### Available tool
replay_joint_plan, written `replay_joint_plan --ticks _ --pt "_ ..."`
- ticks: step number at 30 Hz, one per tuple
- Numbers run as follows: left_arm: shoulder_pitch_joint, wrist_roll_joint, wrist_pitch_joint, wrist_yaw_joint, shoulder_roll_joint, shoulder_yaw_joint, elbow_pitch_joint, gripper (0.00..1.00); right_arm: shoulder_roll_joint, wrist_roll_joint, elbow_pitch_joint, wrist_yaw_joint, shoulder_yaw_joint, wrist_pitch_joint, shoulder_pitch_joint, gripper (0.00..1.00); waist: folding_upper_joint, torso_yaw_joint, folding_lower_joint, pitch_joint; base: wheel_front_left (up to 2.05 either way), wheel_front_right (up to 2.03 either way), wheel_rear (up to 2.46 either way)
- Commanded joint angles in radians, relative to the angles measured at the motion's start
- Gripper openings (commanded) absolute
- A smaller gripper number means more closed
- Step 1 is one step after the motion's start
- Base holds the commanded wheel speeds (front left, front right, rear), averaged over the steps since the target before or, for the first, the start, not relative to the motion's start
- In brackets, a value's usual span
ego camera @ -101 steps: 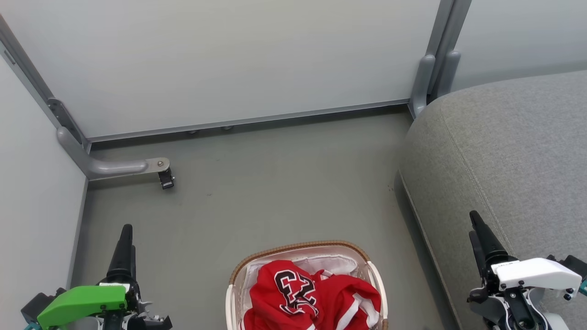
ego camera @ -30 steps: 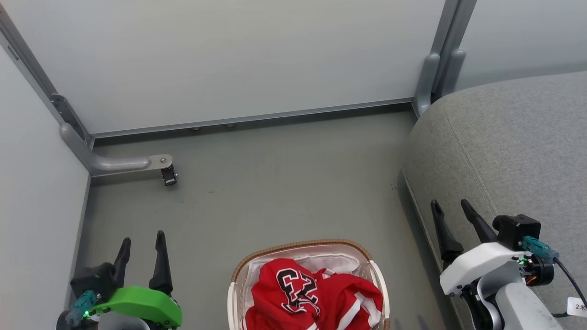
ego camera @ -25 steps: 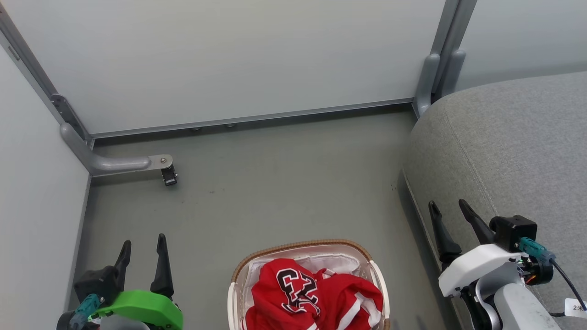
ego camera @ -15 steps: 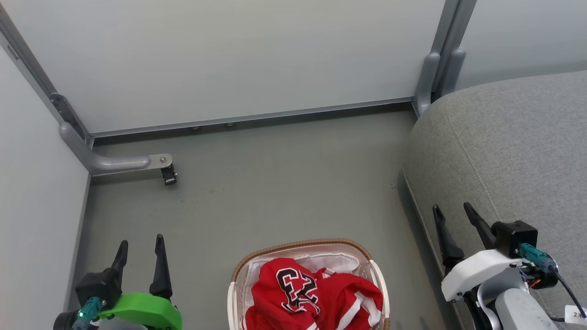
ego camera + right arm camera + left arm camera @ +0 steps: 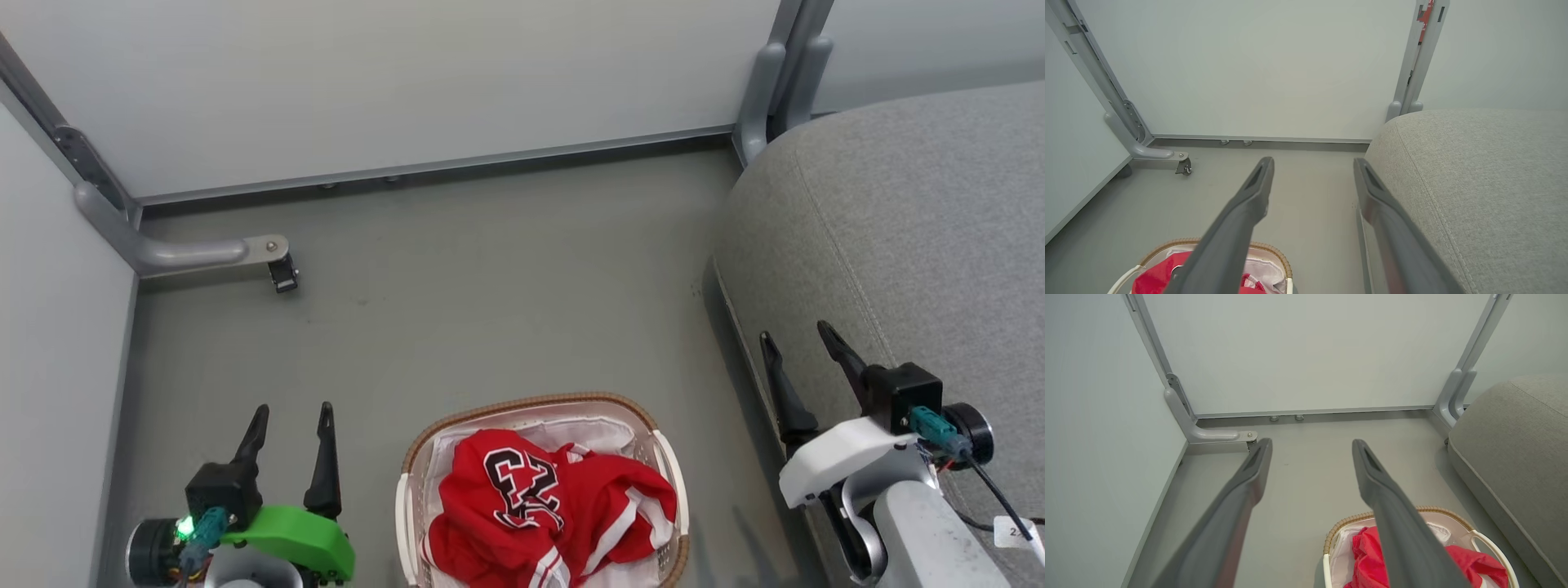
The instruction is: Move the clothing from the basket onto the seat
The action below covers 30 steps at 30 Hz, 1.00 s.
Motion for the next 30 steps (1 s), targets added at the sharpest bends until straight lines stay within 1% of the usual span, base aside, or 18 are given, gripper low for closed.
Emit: replay_joint_plan --ticks 1,5,9,17,23,30 --pt "-0.035 0.024 -0.008 -0.005 0.000 -0.013 0.009 1.00 -0.011 -0.021 -0.009 0.000 0.001 -0.008 -0.025 1.00 0.0056 -0.016 0.0000 0.070 0.00 0.00 0.00" --pt "-0.097 0.033 -0.017 -0.011 -0.001 -0.057 0.057 1.00 -0.018 -0.045 -0.028 0.000 0.006 -0.016 -0.065 1.00 0.0058 -0.034 0.0000 0.150 0.00 0.00 0.00" --pt "-0.172 0.031 -0.023 -0.016 -0.002 -0.117 0.136 1.00 -0.020 -0.075 -0.049 0.000 0.012 -0.023 -0.107 1.00 0.0060 -0.055 0.0000 0.239 0.00 0.00 0.00" --pt "-0.307 -0.061 -0.023 -0.017 -0.001 -0.281 0.326 1.00 -0.010 -0.080 -0.074 0.000 0.012 -0.024 -0.162 1.00 0.0061 -0.087 0.0000 0.374 0.00 0.00 0.00" --pt "-0.402 -0.090 -0.023 -0.017 0.000 -0.374 0.475 1.00 0.000 -0.078 -0.086 0.000 0.007 -0.024 -0.182 1.00 0.0061 -0.110 0.0000 0.450 0.00 0.00 0.00" --pt "-0.509 -0.102 -0.023 -0.017 0.023 -0.404 0.608 1.00 0.011 -0.076 -0.100 0.000 0.004 -0.024 -0.203 1.00 0.0061 -0.139 0.0000 0.528 0.00 0.00 0.00"
